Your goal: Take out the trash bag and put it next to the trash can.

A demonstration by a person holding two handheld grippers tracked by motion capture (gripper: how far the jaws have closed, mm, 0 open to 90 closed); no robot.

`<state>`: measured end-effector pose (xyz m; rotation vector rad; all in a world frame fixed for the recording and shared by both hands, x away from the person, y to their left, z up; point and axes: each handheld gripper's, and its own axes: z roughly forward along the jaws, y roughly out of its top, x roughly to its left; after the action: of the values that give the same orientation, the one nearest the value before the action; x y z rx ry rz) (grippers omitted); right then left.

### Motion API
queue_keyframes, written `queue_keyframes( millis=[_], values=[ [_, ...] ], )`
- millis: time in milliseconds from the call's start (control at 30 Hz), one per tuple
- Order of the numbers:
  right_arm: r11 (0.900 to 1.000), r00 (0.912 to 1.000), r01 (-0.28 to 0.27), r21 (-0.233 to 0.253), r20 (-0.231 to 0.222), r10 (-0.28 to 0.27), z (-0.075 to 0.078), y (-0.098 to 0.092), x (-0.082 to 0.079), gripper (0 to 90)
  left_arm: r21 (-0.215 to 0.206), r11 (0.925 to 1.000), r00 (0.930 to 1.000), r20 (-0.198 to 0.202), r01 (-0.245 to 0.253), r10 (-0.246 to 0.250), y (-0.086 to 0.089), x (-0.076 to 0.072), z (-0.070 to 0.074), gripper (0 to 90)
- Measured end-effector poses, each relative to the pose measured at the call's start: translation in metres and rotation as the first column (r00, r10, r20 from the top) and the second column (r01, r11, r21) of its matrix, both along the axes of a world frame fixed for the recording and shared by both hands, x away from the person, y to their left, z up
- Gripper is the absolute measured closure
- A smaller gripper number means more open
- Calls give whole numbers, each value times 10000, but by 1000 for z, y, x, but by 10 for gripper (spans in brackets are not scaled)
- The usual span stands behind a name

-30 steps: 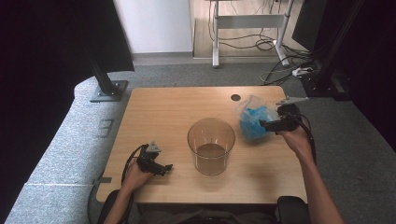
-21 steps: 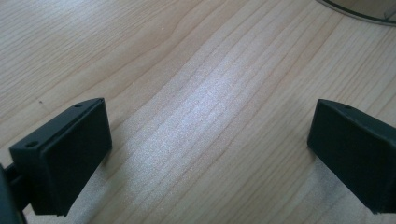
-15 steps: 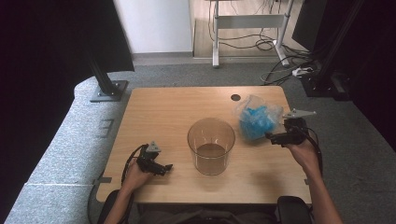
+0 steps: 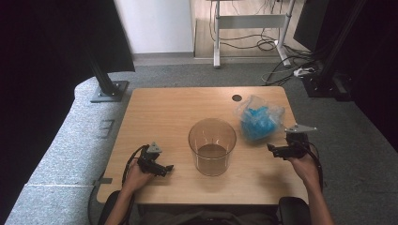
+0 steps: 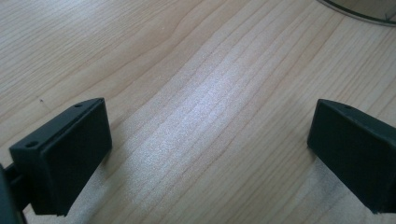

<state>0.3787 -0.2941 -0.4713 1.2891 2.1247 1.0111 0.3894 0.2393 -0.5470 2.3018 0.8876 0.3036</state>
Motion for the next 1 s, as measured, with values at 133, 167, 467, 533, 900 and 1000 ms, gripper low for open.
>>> queue_keyframes(
  millis=[133,167,467,533,900,1000],
  values=[
    [10000,9998,96,15,-169,-96,-14,0,-2,22,1,10000,10000,2,-11,11,0,0,0,0],
    [9999,9998,118,16,-189,-118,-18,0,-2,22,3,10000,10000,2,-10,10,0,0,0,0],
    [9992,9987,297,-251,-403,-307,-44,3,-6,27,6,10000,10000,-6,-22,22,0,0,0,0],
    [9989,9984,319,-346,-463,-335,-49,4,-7,28,4,10000,10000,-5,-30,30,0,0,0,0],
    [9970,9962,359,-684,-769,-412,-75,5,-13,27,1,10000,10000,1,-48,48,0,0,0,0],
    [9963,9959,365,-783,-796,-428,-81,5,-14,16,2,10000,10000,2,-56,56,0,-1,0,0]
  ],
)
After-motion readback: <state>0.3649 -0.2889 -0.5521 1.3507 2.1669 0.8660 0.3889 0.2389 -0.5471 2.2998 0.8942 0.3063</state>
